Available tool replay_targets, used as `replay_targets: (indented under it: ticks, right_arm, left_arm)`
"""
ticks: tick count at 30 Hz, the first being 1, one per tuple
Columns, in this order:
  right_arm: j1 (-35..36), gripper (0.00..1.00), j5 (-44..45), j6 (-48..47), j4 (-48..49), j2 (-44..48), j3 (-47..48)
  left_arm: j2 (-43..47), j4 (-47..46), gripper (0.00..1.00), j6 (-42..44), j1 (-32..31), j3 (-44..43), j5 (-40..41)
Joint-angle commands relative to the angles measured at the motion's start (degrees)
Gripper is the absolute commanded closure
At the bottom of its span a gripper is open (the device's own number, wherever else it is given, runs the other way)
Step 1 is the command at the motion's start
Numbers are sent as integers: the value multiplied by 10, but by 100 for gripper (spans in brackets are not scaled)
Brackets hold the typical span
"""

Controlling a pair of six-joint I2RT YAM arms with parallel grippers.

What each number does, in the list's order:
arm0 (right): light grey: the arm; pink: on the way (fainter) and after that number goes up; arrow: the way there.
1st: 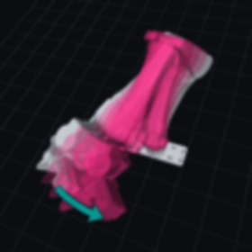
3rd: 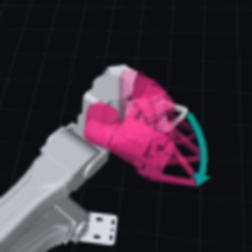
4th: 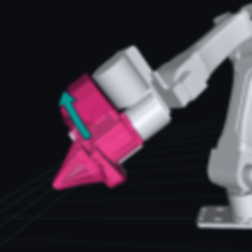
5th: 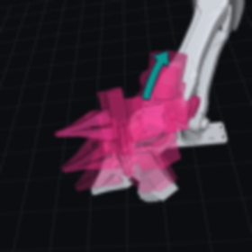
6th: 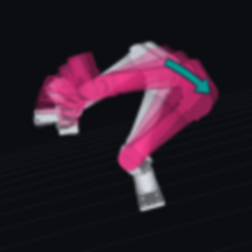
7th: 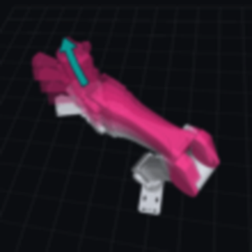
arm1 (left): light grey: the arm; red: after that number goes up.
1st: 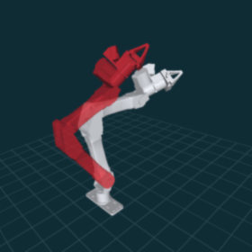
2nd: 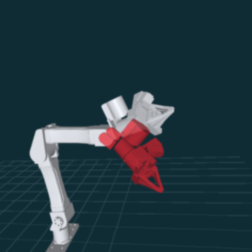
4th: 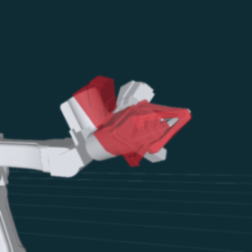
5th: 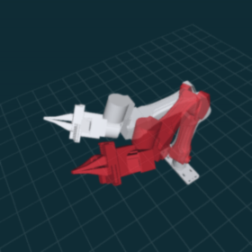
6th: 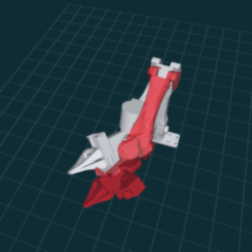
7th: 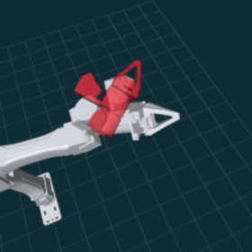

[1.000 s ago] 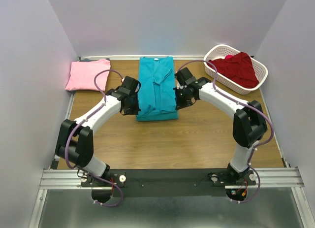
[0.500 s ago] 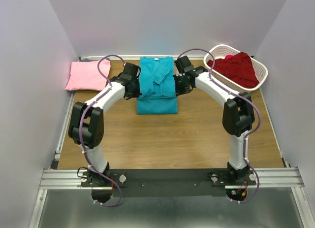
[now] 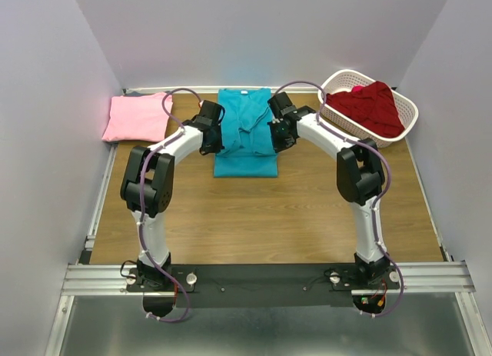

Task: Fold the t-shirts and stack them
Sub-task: Fold the tshirt

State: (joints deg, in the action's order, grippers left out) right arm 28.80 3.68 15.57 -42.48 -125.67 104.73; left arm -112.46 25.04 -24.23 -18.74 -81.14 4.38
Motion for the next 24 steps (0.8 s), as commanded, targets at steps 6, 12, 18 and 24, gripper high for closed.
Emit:
replay_targets:
  ticks: [6, 12, 18, 24]
  right_arm:
    - [-8, 99, 44, -19, 22, 2, 7]
    - [-8, 99, 42, -20, 42, 25, 9]
    - [-8, 99, 50, -22, 55, 20, 24]
    - [-7, 99, 65, -27, 69, -10, 31]
  left_arm:
    - [26, -38, 100, -6, 15, 29, 48]
    - [50, -55, 100, -17, 17, 48, 51]
    - [59, -66, 100, -16, 21, 30, 55]
    - [8, -60, 100, -13, 25, -5, 45]
